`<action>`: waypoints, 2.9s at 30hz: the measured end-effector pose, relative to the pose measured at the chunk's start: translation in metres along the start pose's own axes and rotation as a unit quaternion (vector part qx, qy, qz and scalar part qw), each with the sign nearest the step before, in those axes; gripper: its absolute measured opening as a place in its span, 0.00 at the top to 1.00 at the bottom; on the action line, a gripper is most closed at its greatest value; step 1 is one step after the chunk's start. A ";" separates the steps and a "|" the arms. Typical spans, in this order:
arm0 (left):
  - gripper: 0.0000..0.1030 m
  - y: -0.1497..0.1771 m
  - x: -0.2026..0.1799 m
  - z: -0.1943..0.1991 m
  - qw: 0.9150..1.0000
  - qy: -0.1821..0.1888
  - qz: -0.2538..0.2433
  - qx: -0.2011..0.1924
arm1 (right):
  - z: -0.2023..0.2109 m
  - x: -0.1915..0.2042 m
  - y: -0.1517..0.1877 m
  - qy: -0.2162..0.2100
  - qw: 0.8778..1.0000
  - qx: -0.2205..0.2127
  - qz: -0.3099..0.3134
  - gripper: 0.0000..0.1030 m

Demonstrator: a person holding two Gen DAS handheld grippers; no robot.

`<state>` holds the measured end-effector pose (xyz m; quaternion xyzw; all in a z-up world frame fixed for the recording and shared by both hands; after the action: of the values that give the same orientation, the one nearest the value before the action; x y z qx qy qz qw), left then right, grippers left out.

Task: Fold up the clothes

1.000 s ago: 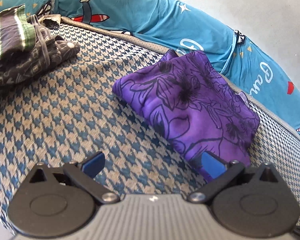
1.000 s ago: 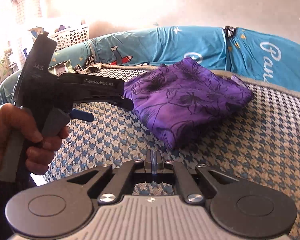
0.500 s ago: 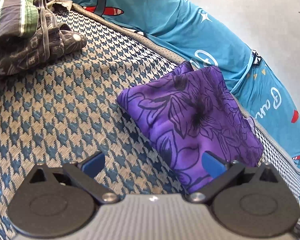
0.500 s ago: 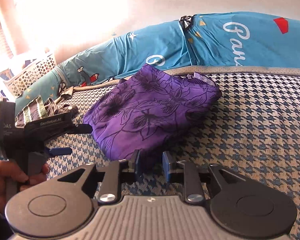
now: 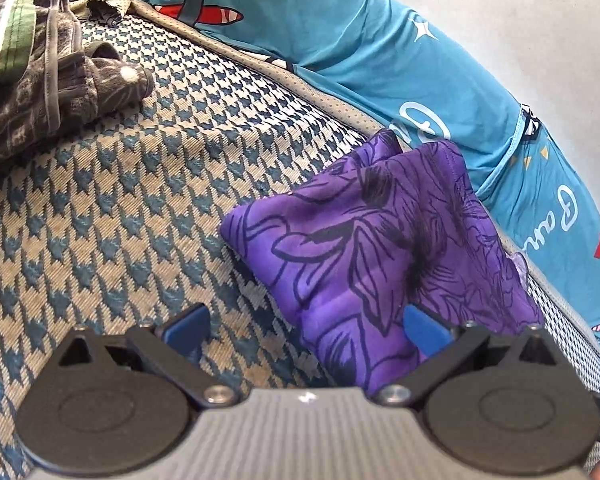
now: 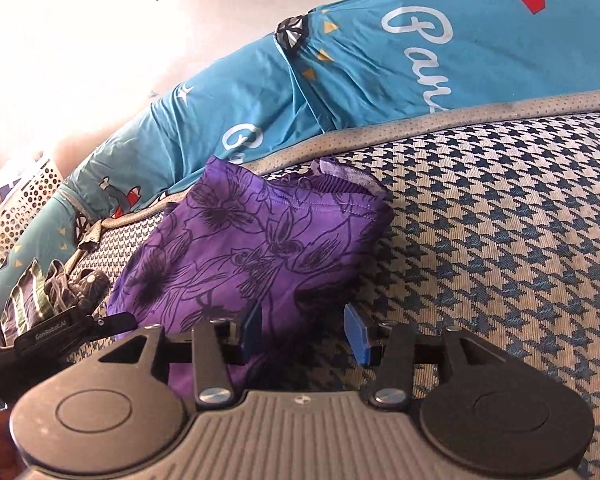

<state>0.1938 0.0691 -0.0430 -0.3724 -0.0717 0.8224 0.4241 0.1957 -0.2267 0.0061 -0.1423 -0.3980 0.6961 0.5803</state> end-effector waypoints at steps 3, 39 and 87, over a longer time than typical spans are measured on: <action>0.00 -0.003 -0.003 -0.006 1.000 -0.002 -0.009 -0.002 | -0.013 -0.007 -0.003 0.008 1.000 0.005 -0.012 0.55; 0.05 -0.014 -0.043 -0.049 0.998 0.028 -0.058 -0.024 | -0.098 -0.022 -0.034 -0.073 0.990 -0.015 -0.123 0.75; 0.07 0.060 -0.013 0.059 0.999 0.039 -0.002 0.005 | 0.059 -0.052 0.063 0.003 0.988 0.029 -0.153 0.43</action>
<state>0.1207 0.0332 -0.0198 -0.4016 -0.0517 0.8067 0.4304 0.1278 -0.2984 -0.0152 -0.0651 -0.3927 0.6102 0.6850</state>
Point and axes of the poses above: each gripper's, at about its wrist camera, not at the fingertips, and z roughly against the way its jaws point, x to its left, y to its underside, the point moved 6 cm from there along -z, roughly the way its jaws point, and after that the axes turned 12 degrees about z, right-handed, at the moved point
